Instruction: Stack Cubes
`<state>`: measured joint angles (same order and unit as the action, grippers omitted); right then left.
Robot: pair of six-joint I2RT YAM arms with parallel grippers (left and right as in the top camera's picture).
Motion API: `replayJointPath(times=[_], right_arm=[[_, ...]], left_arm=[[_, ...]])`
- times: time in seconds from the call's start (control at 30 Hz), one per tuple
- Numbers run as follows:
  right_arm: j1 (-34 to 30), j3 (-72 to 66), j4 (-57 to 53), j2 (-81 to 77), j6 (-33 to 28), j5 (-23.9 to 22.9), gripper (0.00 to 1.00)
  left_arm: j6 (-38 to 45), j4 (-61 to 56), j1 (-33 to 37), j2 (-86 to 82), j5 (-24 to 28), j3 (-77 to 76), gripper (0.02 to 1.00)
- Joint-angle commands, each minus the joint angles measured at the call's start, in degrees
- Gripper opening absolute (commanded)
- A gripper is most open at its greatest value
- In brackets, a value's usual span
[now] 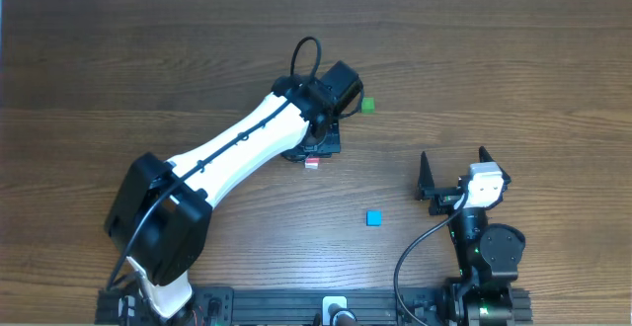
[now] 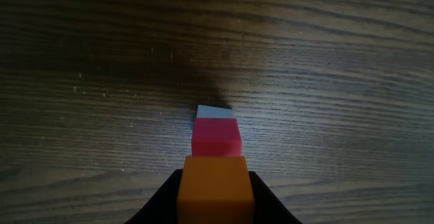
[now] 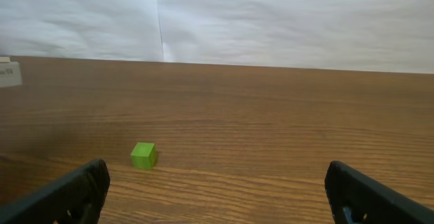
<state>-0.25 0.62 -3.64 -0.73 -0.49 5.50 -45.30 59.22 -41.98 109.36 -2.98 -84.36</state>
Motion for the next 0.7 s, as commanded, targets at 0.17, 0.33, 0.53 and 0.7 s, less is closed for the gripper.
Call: replayJointPath(times=[0.17, 0.33, 0.53, 0.7], right_arm=[[-0.3, -0.3, -0.1, 0.3, -0.4, 0.5, 0.993], [-0.3, -0.3, 0.0, 0.3, -0.4, 0.5, 0.993], [-0.3, -0.3, -0.1, 0.3, -0.4, 0.5, 0.991], [-0.3, -0.3, -0.1, 0.3, -0.4, 0.5, 0.991]], left_arm=[[-0.4, 0.2, -0.7, 1.3, 0.6, -0.9, 0.042], [-0.4, 0.2, -0.7, 2.1, 0.6, -0.9, 0.042], [-0.4, 0.1, -0.7, 3.1, 0.8, -0.9, 0.040], [-0.4, -0.3, -0.7, 3.1, 0.8, -0.9, 0.045]])
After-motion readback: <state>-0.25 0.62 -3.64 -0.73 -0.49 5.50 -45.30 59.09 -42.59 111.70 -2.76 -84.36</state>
